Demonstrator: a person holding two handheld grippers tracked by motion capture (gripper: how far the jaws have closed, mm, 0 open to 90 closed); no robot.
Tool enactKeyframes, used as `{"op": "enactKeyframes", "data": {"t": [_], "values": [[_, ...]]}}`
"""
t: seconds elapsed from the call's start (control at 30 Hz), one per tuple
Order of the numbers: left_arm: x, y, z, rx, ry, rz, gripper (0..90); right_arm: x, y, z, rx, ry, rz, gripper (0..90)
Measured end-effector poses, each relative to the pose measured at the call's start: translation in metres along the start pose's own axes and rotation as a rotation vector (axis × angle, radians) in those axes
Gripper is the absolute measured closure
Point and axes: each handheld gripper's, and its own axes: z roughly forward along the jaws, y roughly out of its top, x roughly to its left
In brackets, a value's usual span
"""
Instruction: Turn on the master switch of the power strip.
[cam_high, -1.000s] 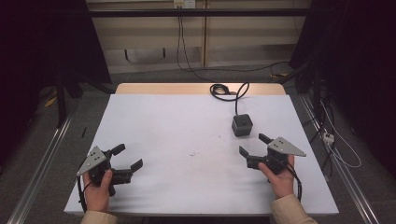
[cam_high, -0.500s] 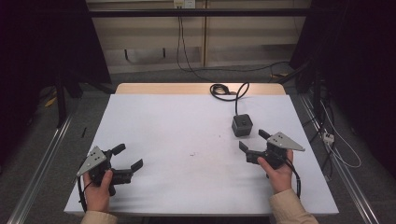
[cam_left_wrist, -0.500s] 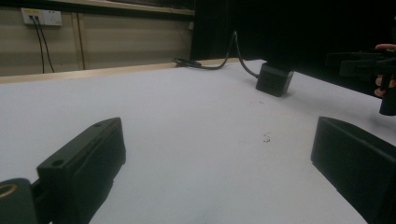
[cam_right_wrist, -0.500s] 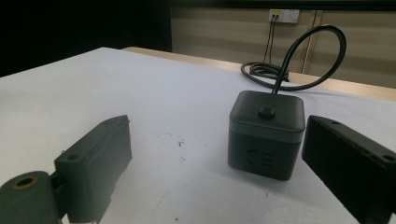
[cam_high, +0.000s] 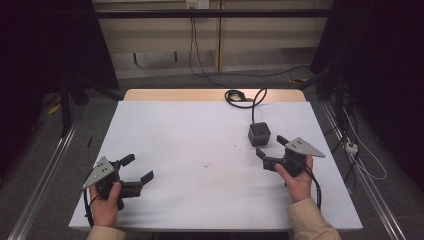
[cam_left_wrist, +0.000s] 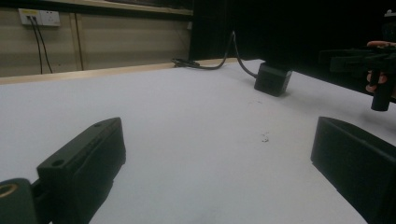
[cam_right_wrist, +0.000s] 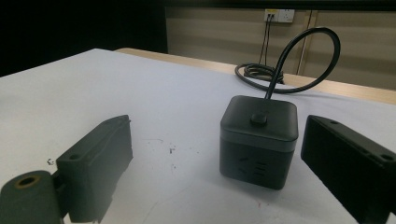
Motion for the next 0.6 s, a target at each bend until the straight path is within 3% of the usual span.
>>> {"op": "enactKeyframes", "data": {"t": [0.6], "values": [[0.000,0.000,0.001,0.003,-0.009,-0.001,2.7,-0.004,0.003,0.011,-0.001,-0.013,0.002,9.2]]}}
